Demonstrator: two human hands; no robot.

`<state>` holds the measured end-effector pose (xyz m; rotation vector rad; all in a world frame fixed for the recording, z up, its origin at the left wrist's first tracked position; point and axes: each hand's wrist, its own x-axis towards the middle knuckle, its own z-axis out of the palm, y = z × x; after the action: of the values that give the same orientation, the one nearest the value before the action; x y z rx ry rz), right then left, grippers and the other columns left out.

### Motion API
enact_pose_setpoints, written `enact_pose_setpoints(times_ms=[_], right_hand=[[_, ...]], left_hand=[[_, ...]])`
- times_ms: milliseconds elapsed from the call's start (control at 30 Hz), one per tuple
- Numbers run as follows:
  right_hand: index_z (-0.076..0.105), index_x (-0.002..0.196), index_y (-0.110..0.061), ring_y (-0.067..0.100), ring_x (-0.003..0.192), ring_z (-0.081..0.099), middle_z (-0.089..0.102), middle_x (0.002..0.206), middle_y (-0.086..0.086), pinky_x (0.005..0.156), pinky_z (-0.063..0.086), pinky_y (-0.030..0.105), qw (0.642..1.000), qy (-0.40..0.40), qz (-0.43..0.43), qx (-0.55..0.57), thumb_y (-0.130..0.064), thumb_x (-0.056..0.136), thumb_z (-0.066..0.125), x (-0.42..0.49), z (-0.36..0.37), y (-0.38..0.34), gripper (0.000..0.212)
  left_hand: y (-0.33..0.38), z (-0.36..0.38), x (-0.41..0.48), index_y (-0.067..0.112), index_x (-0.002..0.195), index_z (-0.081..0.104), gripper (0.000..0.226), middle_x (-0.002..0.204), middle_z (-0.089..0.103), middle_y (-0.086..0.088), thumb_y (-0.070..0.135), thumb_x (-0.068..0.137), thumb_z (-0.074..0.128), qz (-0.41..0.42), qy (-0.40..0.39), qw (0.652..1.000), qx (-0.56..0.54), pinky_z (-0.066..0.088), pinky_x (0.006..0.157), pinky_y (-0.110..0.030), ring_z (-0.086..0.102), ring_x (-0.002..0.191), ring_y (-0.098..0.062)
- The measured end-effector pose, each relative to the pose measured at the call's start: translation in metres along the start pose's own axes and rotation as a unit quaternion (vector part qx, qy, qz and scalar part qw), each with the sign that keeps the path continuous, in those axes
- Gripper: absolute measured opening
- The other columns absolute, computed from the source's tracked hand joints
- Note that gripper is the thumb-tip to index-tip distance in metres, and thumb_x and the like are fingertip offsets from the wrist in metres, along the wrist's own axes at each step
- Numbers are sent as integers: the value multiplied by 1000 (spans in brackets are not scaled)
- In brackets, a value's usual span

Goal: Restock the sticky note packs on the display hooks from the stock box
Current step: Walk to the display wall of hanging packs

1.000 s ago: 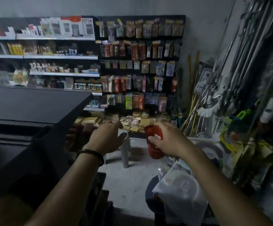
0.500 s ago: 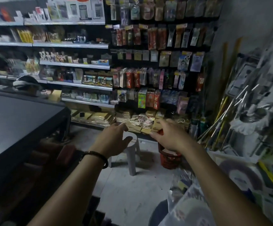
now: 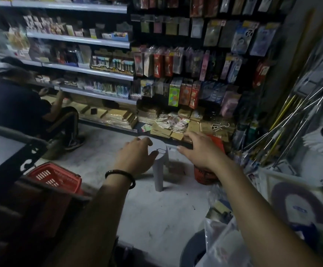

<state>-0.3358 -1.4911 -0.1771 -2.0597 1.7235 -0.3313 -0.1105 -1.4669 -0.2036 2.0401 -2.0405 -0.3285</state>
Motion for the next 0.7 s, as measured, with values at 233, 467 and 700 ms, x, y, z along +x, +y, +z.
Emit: enact_pose_setpoints(times_ms=[233,467,700], right_hand=[[48,154,-21,28,144,45,46,158,7,114,40,40,999,-36,8,19,-51,100,65,62,25,6,64],[48,154,-28,26,143,47,47,158,4,113,42,41,996,-85,16,13,-55,98,63,156,46,31,64],[46,155,-26,26,146,44,44,160,4,115,39,40,994,-112,14,14,-54,100,62,297,42,109,64]], left_hand=[[-27,41,45,38,131,60,32,128,66,-2,52,102,59,-32,-50,998,-20,58,97,-50,64,112,-28],[-45,56,112,46,132,61,27,125,63,-1,49,105,57,-57,-69,996,-1,57,95,-47,62,110,-28],[-21,96,254,50,133,57,29,127,64,2,52,104,56,-70,-101,992,17,58,95,-46,63,112,-26]])
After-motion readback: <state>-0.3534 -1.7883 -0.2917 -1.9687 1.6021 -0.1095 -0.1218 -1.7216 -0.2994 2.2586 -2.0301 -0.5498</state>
